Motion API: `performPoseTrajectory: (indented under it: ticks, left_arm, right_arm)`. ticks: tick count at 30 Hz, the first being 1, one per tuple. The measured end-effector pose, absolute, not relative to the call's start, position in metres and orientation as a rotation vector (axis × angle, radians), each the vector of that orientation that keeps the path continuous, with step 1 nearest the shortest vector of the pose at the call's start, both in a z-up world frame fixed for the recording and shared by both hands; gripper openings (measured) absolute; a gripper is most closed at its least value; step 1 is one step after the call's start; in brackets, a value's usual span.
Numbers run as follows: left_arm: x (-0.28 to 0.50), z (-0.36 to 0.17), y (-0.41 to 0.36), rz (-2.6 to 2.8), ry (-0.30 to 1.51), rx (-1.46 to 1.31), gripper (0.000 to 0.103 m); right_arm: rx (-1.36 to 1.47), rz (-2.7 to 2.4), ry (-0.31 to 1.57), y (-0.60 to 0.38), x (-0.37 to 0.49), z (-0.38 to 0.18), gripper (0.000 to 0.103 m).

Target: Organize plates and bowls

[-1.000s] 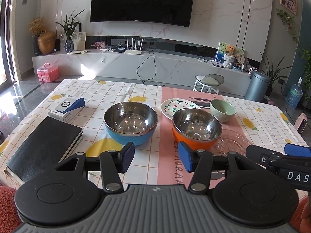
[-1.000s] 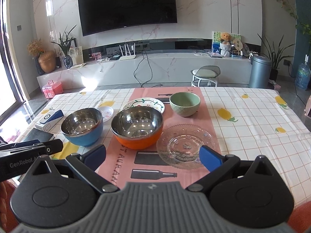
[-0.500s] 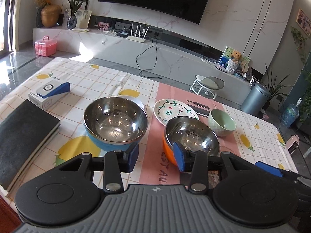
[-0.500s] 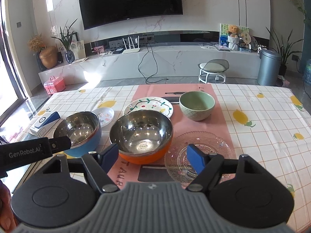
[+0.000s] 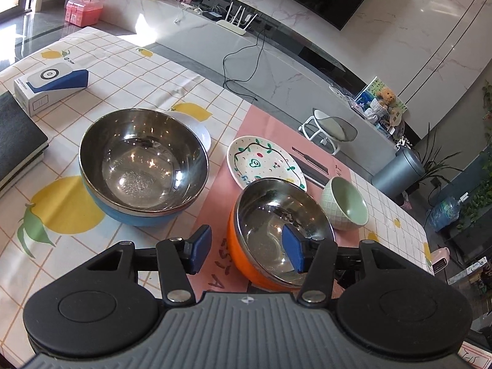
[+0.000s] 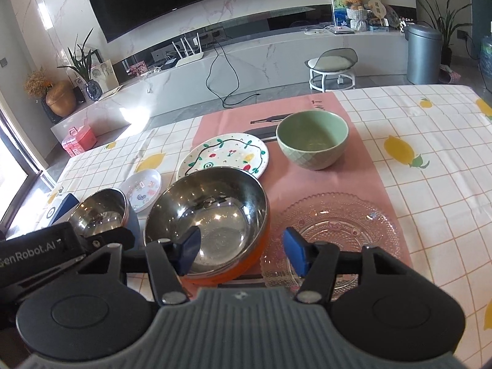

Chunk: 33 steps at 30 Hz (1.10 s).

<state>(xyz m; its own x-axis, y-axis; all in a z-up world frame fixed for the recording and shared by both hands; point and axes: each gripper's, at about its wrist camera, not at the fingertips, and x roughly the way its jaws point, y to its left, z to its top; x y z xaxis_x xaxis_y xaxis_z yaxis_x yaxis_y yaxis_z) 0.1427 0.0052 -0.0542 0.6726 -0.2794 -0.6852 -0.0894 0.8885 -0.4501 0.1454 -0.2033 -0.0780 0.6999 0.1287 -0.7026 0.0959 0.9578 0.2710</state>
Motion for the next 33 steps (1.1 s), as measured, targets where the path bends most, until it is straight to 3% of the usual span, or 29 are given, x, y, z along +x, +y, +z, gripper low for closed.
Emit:
performPoseTrajectory:
  ticks: [8,17,21,25,33]
  left_arm:
    - [0.166,-0.073,-0.005,-0.081,0.901,-0.487,0.056]
    - [0.175,-0.084,-0.012,-0.093,0.920,-0.447,0.031]
    - [0.177,-0.087,-0.012,-0.088,0.916,-0.424,0.018]
    - [0.178,-0.085,-0.013,-0.088,0.915,-0.405,0.017]
    - [0.151,-0.069,-0.001,-0.090,0.893,-0.404,0.017]
  right_arm:
    - [0.350,0.000,0.828,-0.210,0.172,-0.092,0.054]
    - [0.367,0.000,0.857,-0.211,0.184,-0.104,0.036]
    - [0.376,-0.014,0.860,-0.215,0.186,-0.106,0.022]
    - [0.384,-0.026,0.862,-0.219,0.186,-0.107,0.010]
    - [0.382,-0.009,0.838,-0.214,0.169,-0.093,0.010]
